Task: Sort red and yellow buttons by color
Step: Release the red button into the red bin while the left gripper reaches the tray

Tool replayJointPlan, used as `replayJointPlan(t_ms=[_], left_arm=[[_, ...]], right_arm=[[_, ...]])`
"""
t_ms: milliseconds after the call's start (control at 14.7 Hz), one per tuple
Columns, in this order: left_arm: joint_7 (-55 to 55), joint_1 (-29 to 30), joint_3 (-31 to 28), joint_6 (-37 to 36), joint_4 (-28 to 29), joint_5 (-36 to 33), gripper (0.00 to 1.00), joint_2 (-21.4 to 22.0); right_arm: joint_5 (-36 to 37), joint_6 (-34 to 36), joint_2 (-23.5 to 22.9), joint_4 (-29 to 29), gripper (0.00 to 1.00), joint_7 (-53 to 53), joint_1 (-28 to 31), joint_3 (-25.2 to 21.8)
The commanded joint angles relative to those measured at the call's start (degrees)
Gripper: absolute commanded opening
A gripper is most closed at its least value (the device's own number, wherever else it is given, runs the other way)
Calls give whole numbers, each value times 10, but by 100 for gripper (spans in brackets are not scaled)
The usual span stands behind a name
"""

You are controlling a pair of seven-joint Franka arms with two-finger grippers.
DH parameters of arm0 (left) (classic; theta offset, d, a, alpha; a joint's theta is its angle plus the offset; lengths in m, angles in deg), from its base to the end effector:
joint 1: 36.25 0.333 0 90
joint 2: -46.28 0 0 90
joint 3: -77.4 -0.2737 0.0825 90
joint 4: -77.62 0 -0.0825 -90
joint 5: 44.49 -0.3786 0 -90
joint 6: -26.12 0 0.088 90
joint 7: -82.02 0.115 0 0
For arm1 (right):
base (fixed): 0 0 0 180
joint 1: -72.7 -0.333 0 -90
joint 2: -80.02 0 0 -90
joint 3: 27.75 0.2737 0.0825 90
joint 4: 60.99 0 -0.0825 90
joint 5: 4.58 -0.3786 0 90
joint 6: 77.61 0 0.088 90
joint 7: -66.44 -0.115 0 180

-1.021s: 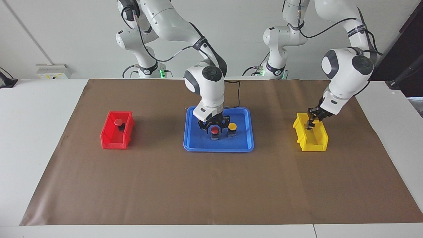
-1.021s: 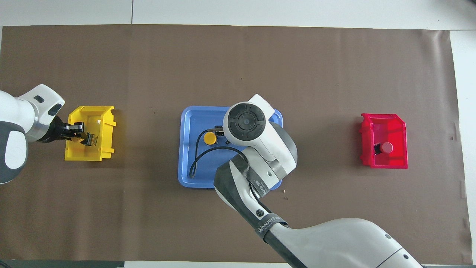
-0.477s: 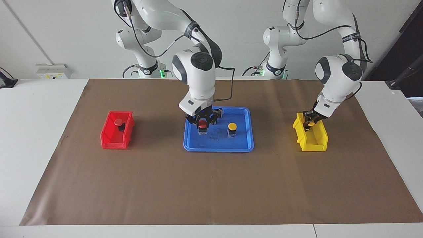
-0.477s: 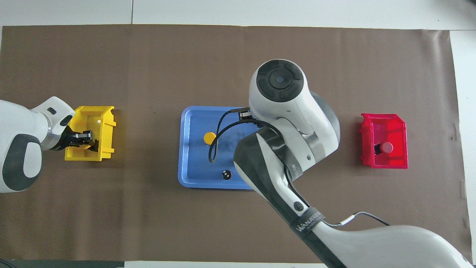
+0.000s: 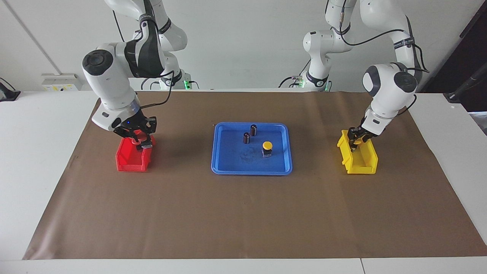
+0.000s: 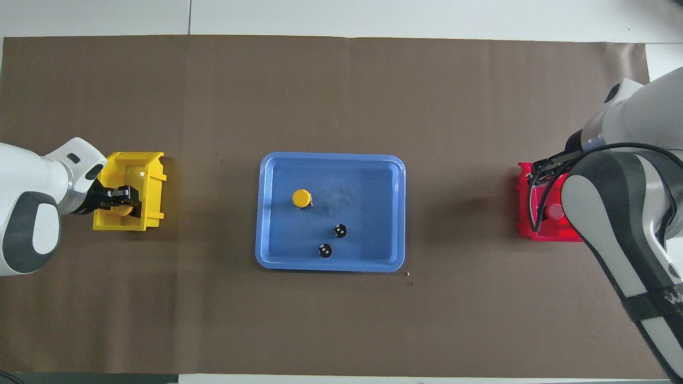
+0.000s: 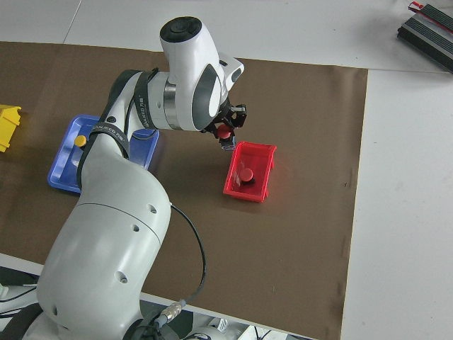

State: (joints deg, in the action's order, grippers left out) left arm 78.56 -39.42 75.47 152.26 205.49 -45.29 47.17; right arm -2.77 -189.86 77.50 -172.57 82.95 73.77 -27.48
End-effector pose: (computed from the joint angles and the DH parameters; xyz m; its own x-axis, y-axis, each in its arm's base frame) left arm 0.5165 -0.0106 0.3298 0.9994 0.0305 -0.0140 0.0303 -0.9995 -0.0115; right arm 0.5579 -0.0101 0.4058 0.9586 0.2822 -0.0392 0.2830 -0.9589 0.0182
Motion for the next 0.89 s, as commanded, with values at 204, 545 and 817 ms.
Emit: replayJointPlan(t_ms=[204, 545, 817], left_arm=[[7, -1, 9, -145, -147, -15, 100, 10], [57, -14, 22, -402, -386, -13, 100, 0], [10, -46, 25, -354, -346, -3, 100, 20]], right_arm=[[-4, -110, 34, -107, 9, 61, 54, 10], [-10, -163, 30, -143, 9, 65, 60, 11], [-18, -212, 21, -166, 9, 57, 60, 10]])
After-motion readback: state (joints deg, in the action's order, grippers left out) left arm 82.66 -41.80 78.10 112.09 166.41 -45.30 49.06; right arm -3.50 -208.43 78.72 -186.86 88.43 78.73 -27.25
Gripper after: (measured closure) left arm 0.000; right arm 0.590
